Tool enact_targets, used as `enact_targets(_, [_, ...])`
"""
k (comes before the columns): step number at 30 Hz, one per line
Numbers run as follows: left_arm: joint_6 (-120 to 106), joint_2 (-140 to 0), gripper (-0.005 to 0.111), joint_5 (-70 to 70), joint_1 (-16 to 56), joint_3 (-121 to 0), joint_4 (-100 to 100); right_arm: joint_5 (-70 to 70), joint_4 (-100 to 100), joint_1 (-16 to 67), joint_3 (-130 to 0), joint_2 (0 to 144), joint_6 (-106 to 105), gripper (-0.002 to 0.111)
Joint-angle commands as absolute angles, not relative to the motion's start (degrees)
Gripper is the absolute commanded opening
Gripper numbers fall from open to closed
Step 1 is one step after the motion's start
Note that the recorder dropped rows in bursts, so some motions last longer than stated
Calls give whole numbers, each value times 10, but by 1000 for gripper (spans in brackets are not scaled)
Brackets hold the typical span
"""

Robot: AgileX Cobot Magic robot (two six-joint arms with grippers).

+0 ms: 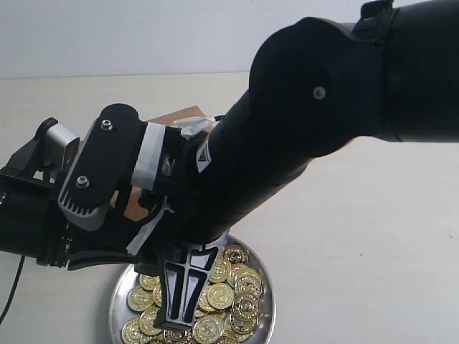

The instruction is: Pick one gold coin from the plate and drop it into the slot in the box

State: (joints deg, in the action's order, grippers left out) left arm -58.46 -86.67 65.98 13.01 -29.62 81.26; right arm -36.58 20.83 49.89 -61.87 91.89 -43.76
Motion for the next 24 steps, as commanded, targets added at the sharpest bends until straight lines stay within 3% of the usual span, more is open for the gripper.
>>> enact_targets(1, [-600, -871, 7, 665, 134, -300, 824, -350, 210, 500, -622, 914, -435, 28])
enact_targets(3, [-604, -871, 0, 669, 134, -300, 826, -350, 210, 500, -622, 914, -435, 28])
enact_targets(8, [-611, -871, 0, 673, 134, -300, 833, -349, 210, 500, -622, 914, -435, 30])
enact_targets(10, [-611, -871, 0, 673, 134, -300, 833, -348, 210, 500, -622, 914, -435, 37])
enact_targets(11, [-611, -871, 0, 673, 134, -300, 833, -347, 210, 500, -622, 914, -435, 43])
enact_targets(12, [-611, -871, 0, 673, 134, -300, 833, -342, 210, 500, -622, 914, -434, 57])
enact_targets(14, [-611, -871, 0, 673, 134, -301, 833, -335, 207, 500, -622, 914, -433, 68])
enact_targets(19, [-613, -871, 0, 673, 134, -301, 834, -329, 146, 500, -622, 911, -369, 83])
enact_targets(24, [-613, -871, 0, 667, 132, -301, 836, -353, 48, 500, -622, 898, -266, 91])
